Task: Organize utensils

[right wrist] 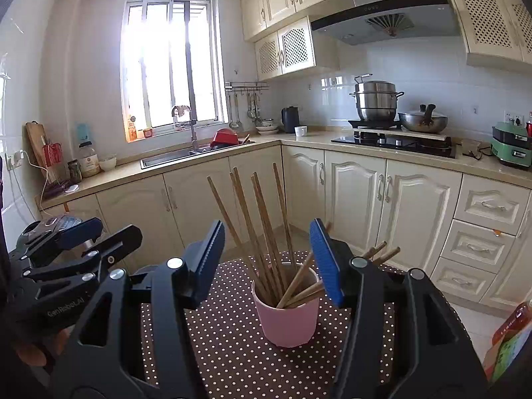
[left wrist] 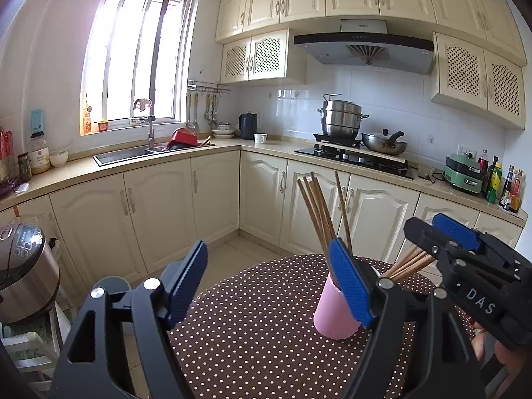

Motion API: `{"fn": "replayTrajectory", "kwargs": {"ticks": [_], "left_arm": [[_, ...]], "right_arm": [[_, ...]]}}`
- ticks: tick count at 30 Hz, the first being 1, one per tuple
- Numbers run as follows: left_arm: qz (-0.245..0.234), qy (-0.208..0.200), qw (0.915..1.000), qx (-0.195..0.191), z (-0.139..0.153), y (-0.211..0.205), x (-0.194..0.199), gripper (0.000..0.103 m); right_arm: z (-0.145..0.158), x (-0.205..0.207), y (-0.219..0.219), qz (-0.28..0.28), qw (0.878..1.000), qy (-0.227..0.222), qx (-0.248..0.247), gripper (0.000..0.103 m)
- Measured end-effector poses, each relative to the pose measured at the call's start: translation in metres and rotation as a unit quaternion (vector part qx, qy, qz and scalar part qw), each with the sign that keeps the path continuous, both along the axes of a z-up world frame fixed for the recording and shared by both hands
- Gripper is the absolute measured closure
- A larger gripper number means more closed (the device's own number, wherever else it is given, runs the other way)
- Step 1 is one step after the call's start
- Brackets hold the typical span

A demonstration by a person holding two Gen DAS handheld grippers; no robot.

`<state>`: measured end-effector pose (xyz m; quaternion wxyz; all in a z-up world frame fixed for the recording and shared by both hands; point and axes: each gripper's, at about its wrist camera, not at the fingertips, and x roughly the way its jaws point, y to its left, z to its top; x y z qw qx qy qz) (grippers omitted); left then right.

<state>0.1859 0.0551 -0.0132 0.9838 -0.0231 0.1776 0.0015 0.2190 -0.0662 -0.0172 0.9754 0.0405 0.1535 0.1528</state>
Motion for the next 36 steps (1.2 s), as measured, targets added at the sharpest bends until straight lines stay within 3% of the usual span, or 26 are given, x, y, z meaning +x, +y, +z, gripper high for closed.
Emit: {"fn": "replayTrajectory", "kwargs": {"ticks": [4, 13, 20, 27, 36], "left_arm": [[0.007, -0.003, 1.0, -0.005, 0.004, 0.004, -0.012, 0.022], [0.023, 0.004, 0.9996, -0.018, 0.003, 0.01, -0.041, 0.019], [0.019, 0.005, 0.9998, -0.005, 0.001, 0.003, -0.064, 0.019], [0.01, -0.03, 0.9994, 0.017, 0.007, -0.011, -0.095, 0.019], [0.009, -0.052, 0.9979, 0.036, 0.015, -0.028, -0.127, 0.009]], "right_arm": [[0.002, -0.012, -0.004, -0.004, 1.0, -0.005, 0.002, 0.043], [0.001, -0.051, -0.013, -0.03, 0.999, -0.014, -0.015, 0.026], [-0.002, -0.078, -0.024, -0.051, 0.999, -0.011, -0.013, 0.02], [-0.004, -0.104, -0.033, -0.069, 0.997, -0.012, -0.016, 0.016], [-0.007, -0.131, -0.041, -0.081, 0.997, -0.016, -0.009, 0.011]]}}
